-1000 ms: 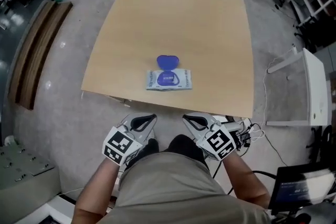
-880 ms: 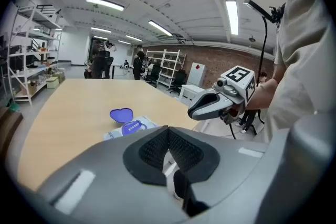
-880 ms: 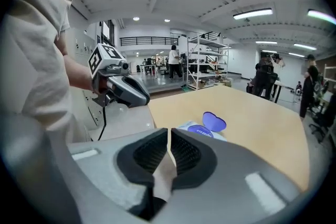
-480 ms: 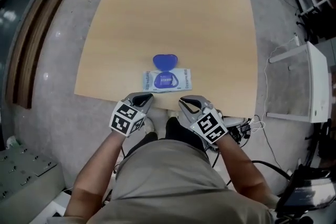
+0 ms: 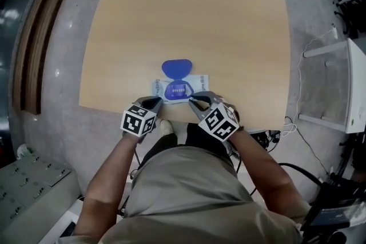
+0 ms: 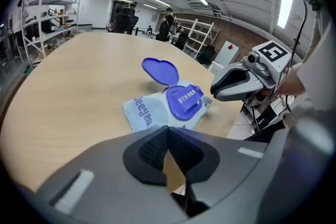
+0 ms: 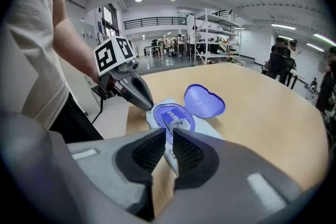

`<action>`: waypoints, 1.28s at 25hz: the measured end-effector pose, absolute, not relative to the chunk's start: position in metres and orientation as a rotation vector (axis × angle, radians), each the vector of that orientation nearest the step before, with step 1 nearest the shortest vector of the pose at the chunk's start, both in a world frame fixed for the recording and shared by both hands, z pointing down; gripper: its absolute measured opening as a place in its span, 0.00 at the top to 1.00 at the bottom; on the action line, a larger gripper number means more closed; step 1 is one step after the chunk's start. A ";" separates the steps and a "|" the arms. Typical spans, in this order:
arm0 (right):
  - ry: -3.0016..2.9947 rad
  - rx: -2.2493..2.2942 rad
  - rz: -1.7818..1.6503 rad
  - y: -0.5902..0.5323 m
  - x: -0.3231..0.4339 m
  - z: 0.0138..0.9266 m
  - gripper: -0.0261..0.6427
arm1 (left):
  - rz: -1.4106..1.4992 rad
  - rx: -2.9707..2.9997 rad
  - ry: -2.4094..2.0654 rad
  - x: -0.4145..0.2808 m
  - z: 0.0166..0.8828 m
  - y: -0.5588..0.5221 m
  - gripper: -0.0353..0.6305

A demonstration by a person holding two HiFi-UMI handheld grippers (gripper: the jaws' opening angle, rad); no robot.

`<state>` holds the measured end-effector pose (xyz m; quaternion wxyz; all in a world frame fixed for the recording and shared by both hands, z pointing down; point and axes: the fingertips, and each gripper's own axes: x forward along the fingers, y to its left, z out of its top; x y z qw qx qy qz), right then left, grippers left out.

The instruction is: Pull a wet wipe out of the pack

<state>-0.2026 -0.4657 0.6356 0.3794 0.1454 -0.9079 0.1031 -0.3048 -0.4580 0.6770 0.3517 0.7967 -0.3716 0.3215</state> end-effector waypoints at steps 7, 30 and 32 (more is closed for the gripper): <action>-2.306 0.318 0.250 -0.469 -0.218 0.654 0.89 | 0.827 2.032 -0.951 -0.309 0.691 -0.455 0.94; -2.247 0.242 0.207 -0.490 -0.234 0.681 0.95 | 0.864 2.033 -0.931 -0.302 0.709 -0.464 0.94; -2.252 0.249 0.211 -0.489 -0.233 0.679 0.95 | 0.863 2.032 -0.927 -0.301 0.709 -0.464 0.94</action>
